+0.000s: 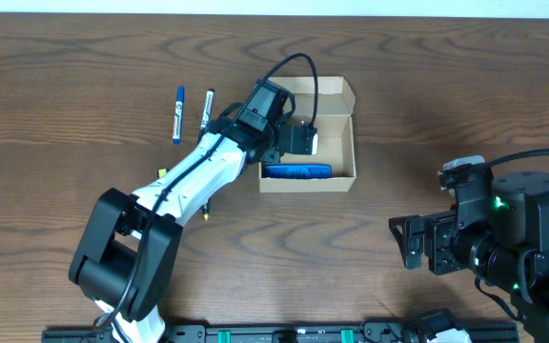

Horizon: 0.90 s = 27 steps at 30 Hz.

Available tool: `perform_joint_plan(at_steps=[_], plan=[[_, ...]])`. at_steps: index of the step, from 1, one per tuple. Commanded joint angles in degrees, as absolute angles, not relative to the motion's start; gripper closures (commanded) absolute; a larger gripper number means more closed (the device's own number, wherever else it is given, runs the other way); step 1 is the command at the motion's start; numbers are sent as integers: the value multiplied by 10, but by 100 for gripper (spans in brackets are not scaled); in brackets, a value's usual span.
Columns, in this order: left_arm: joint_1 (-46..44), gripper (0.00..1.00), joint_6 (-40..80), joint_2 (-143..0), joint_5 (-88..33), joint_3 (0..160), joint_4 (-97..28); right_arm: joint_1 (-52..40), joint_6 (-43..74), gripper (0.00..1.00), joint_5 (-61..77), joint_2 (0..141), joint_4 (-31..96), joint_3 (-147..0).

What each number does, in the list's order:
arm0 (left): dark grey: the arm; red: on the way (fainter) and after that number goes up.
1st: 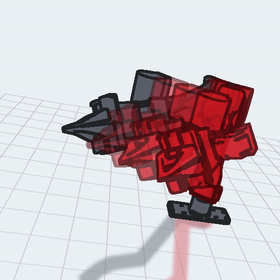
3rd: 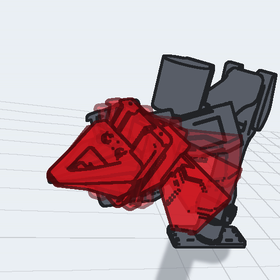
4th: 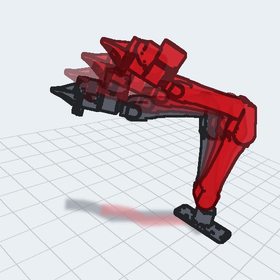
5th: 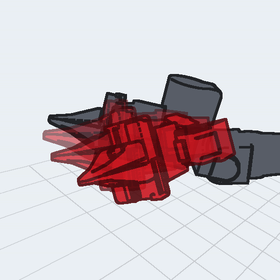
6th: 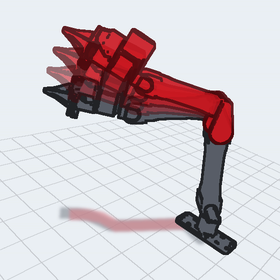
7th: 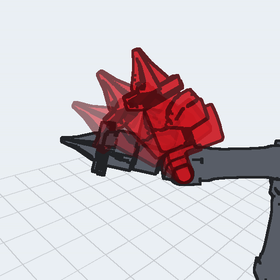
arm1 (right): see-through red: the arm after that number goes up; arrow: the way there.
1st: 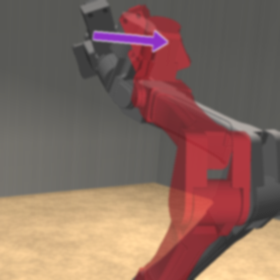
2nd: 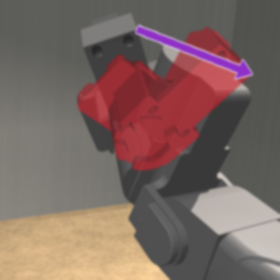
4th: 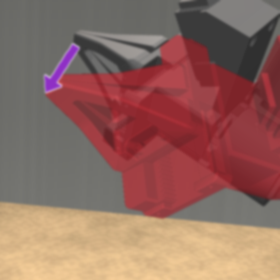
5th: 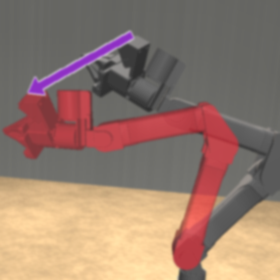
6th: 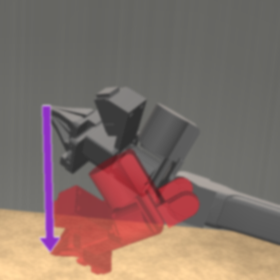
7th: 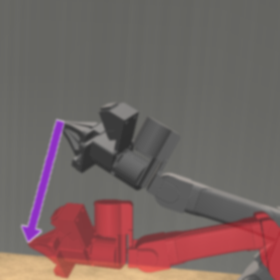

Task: Pack container
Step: 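Lift the stapler into the box and release it beside the duster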

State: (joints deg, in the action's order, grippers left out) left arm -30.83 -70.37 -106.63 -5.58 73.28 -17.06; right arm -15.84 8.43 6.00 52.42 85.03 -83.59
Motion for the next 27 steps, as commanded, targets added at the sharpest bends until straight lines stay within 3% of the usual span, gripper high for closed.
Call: perform_joint_plan(at_steps=[1, 11, 13, 14, 15, 18, 27], plan=[[-303, 95, -701, -1075, -58, 745, -164, -162, 76, 1, 62, 524, 851, -836], [-303, 94, -689, -1075, -60, 745, -160, -162, 76, 1, 62, 524, 851, -836], [-303, 84, -676, -1075, -60, 745, -160, -162, 76, 1, 62, 524, 851, -836], [-303, 64, -670, -1075, -60, 745, -160, -162, 76, 1, 62, 524, 851, -836], [-303, 51, -663, -1075, -60, 745, -160, -162, 76, 1, 62, 524, 851, -836], [-303, 37, -647, -1075, -60, 745, -160, -162, 76, 1, 62, 524, 851, -836], [-312, 34, -537, -1044, -60, 745, -165, -162, 76, 1, 62, 524, 851, -836]])
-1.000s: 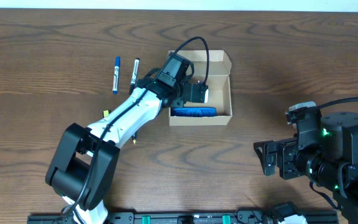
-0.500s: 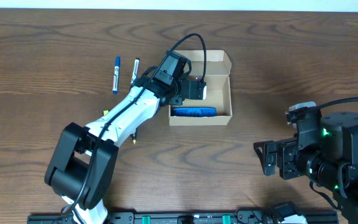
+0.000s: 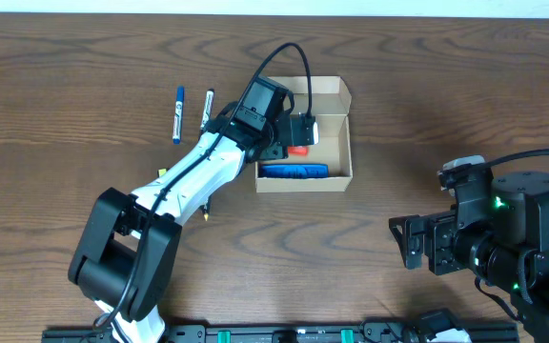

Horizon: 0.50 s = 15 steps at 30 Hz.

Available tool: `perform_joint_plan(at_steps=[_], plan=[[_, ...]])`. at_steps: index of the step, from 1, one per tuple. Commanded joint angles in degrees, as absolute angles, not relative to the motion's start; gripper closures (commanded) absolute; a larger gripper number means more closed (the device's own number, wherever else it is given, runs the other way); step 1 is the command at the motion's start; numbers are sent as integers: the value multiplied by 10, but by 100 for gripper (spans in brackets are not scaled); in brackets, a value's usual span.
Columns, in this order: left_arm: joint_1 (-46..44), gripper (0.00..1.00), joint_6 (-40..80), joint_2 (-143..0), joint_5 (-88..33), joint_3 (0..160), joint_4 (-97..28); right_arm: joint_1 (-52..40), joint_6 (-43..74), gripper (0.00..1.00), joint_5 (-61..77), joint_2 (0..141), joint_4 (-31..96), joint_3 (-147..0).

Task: Pack container
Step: 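Lift the stapler into the box and release it beside the duster, then move the left gripper back over the correction tape roller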

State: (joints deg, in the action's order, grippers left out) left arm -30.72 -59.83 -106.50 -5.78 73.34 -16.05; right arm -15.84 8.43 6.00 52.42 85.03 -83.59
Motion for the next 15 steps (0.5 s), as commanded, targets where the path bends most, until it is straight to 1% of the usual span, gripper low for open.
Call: perform_joint_plan(at_steps=[1, 9, 15], plan=[[-315, 34, -522, -1031, -60, 745, -170, -162, 76, 1, 62, 524, 851, -836], [-328, 33, -434, -891, -60, 745, -246, -162, 76, 1, 62, 524, 851, -836], [-325, 34, -338, -770, -53, 745, -347, -162, 76, 1, 62, 524, 851, -836]])
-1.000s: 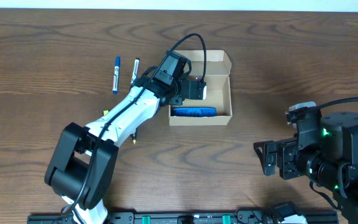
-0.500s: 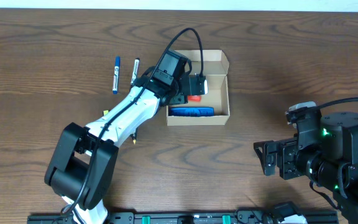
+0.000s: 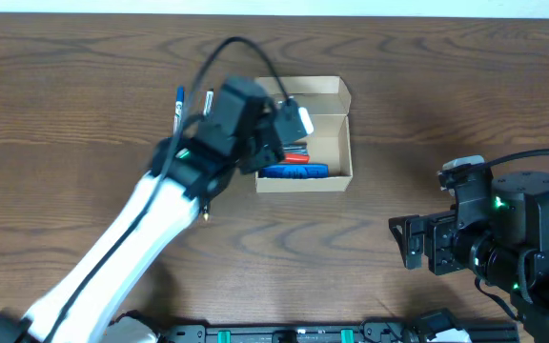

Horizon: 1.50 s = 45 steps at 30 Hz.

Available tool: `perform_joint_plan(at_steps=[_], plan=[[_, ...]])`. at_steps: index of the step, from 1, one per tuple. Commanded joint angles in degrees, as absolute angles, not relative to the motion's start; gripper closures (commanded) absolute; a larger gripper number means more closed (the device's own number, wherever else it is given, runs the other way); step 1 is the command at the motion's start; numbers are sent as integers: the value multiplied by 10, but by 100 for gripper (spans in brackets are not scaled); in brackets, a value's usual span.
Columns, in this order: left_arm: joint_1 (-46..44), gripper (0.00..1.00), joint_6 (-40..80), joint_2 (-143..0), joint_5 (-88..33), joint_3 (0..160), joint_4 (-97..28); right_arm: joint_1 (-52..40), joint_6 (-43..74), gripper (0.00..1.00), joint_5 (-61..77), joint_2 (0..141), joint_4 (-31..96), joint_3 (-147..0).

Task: Pack container
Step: 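Move the left gripper back over the correction tape roller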

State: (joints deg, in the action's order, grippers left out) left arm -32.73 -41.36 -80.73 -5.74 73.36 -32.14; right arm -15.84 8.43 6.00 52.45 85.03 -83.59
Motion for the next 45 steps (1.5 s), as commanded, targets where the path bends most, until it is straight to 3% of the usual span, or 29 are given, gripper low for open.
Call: perform_joint_plan(at_steps=[1, 11, 19, 25, 34, 45], plan=[[-323, 34, -321, -753, -53, 745, -364, -162, 76, 1, 62, 524, 851, -836], [-261, 38, -158, -682, 9, 745, -524, -162, 76, 1, 62, 524, 851, -836], [-153, 39, -114, -681, 19, 743, -607, -162, 76, 1, 62, 524, 851, -836], [-96, 35, -87, -685, -3, 730, -606, -162, 76, 1, 62, 524, 851, -836], [-95, 35, 25, -693, -71, 636, -600, -162, 76, 1, 62, 524, 851, -836], [-142, 32, 126, -703, -55, 496, -425, -162, 76, 1, 62, 524, 851, -836]])
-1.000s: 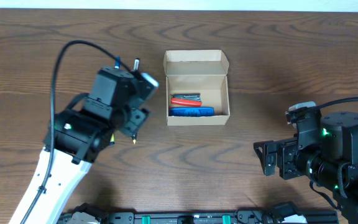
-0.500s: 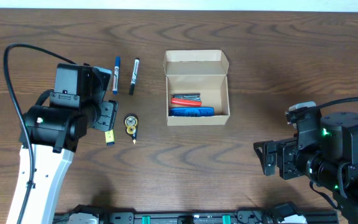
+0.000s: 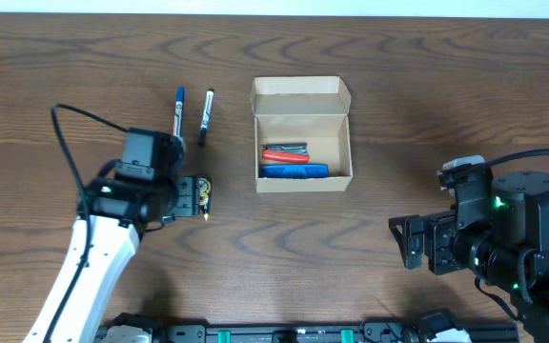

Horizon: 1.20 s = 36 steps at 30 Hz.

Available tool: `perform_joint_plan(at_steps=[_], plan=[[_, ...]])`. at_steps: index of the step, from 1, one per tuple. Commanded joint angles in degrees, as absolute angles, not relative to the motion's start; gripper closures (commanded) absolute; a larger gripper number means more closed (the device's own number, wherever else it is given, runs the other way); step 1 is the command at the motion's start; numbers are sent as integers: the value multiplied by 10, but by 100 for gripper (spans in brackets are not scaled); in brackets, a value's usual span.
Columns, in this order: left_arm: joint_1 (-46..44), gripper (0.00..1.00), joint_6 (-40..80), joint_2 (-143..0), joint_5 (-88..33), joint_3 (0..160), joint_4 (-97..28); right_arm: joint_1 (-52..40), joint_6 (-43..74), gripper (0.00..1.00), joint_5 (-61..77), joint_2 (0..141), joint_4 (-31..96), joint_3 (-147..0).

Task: Pack container
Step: 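Move the left gripper back over the correction tape roller, then grasp the correction tape roller with the left gripper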

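Note:
The open cardboard box (image 3: 302, 95) stands at mid-table. Inside it a red and grey marker (image 3: 284, 152) lies just behind a blue marker (image 3: 294, 171). Left of the box, a blue-capped marker (image 3: 177, 113) and a black-capped marker (image 3: 205, 116) lie side by side on the table. My left gripper (image 3: 198, 198) is low over the table, well left of the box, open around a short yellow pen (image 3: 205, 202) that it mostly hides. At the right edge, my right gripper (image 3: 403, 243) is open and holds nothing.
The dark wooden table (image 3: 398, 86) carries nothing else of note. The right arm's bulky body (image 3: 513, 238) fills the near right corner. A black rail (image 3: 294, 333) runs along the front edge.
My left arm has left the box's left side and now sits lower, left of the box, with its gripper over the yellow pen. The red marker lies uncovered in the box.
First my left gripper reached into the box, where only the blue marker showed. Then a red marker appeared beneath its fingers inside the box. It later stood raised at the box's left edge, and now it is away by the yellow pen. My right arm never moved.

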State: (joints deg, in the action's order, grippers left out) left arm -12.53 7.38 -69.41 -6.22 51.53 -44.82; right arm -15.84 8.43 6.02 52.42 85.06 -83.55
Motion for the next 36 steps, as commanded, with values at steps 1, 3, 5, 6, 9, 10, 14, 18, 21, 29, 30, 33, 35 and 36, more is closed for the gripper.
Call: perform_joint_plan(at_steps=[1, 3, 5, 6, 9, 10, 14, 18, 21, 29, 30, 33, 35, 36], plan=[[-150, 32, 141, -708, -40, 488, -410, -162, 76, 1, 62, 524, 851, -836], [-170, 32, 156, -724, -13, 477, -383, -162, 76, 1, 62, 524, 851, -836], [-189, 31, 159, -746, 12, 476, -368, -162, 76, 1, 62, 524, 851, -836], [-198, 31, 166, -760, 34, 476, -362, -162, 76, 1, 62, 524, 851, -836], [-208, 27, 185, -798, 70, 476, -345, -162, 76, 1, 62, 524, 851, -836], [-207, 27, 190, -808, 70, 476, -338, -162, 76, 1, 62, 524, 851, -836], [-204, 27, 195, -849, 70, 476, -298, -162, 76, 1, 62, 524, 851, -836], [-204, 25, 196, -881, 64, 476, -268, -162, 76, 1, 62, 524, 851, -836], [-204, 24, 196, -906, 64, 476, -255, -162, 76, 1, 62, 524, 851, -836], [-202, 16, 195, -963, 64, 476, -226, -162, 76, 1, 62, 524, 851, -836], [-202, 15, 195, -967, 64, 476, -223, -162, 76, 1, 62, 524, 851, -836], [-202, 13, 195, -975, 64, 476, -216, -162, 76, 1, 62, 524, 851, -836], [-202, 12, 196, -981, 64, 476, -213, -162, 76, 1, 62, 524, 851, -836], [-202, 12, 196, -985, 63, 476, -213, -162, 76, 1, 62, 524, 851, -836]])
